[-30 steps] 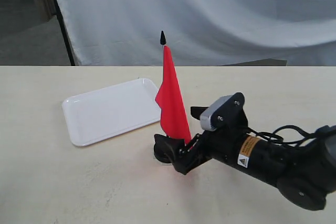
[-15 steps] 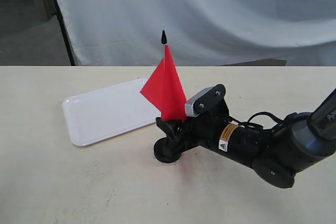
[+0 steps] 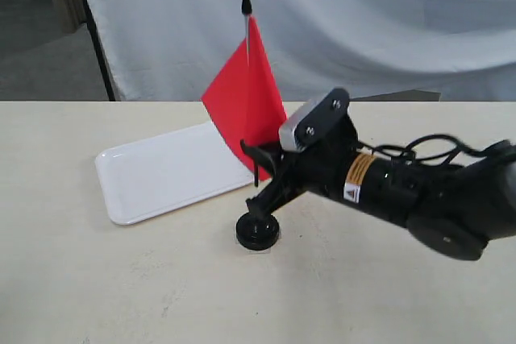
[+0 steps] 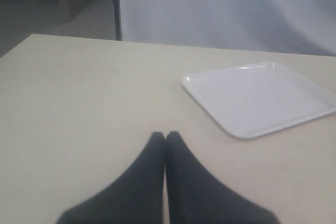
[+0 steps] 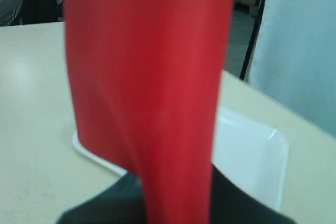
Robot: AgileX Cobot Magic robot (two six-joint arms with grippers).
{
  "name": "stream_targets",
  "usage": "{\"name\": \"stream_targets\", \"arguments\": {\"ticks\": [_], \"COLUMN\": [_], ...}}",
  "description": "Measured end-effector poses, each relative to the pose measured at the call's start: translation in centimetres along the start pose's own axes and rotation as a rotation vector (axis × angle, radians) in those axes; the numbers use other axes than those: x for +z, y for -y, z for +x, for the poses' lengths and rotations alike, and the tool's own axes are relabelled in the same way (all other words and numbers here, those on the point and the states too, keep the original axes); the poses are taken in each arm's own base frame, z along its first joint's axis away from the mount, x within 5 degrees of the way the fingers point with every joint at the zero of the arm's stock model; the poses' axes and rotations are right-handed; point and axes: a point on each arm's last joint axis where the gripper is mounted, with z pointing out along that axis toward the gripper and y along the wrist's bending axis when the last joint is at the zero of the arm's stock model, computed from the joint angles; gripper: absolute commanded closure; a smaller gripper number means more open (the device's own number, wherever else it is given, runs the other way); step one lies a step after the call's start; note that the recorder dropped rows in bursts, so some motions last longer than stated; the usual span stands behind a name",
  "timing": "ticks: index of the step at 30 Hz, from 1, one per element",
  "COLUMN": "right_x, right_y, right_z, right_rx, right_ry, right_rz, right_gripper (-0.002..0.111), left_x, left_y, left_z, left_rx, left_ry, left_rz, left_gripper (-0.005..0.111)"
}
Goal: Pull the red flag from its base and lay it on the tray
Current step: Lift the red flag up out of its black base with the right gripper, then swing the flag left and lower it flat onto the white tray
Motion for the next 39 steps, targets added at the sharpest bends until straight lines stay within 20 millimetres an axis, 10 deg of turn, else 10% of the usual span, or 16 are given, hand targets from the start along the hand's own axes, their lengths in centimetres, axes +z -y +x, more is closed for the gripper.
{"name": "stream_targets", "arguments": {"ticks": [5,12,26,39], "right_x": [-0.8,5.0,17.9,20.7], "right_y": [1.3,0.8,-3.5,-2.6], "right_z": [-6.1,-8.7,-2.5,3.2], "right_rx": [-0.165,-0.394,-1.031,-1.051], "right_ry": [-0.018,-0.394,-0.872,-0.908], "right_rz": [0.092,0.123,0.284,0.356], "right_gripper": [0.108,0.108,0.108,0.108], "left_x": [0.0,0.0,0.0,0.0], "left_y": [0.0,0.0,0.0,0.0], "left_z": [0.0,0.0,0.0,0.0], "left_rx": [0.000,0.000,0.000,0.000], "left_ry": [0.000,0.000,0.000,0.000], "left_rz": [0.000,0.000,0.000,0.000], "left_gripper": [0.107,0.107,0.107,0.107]}}
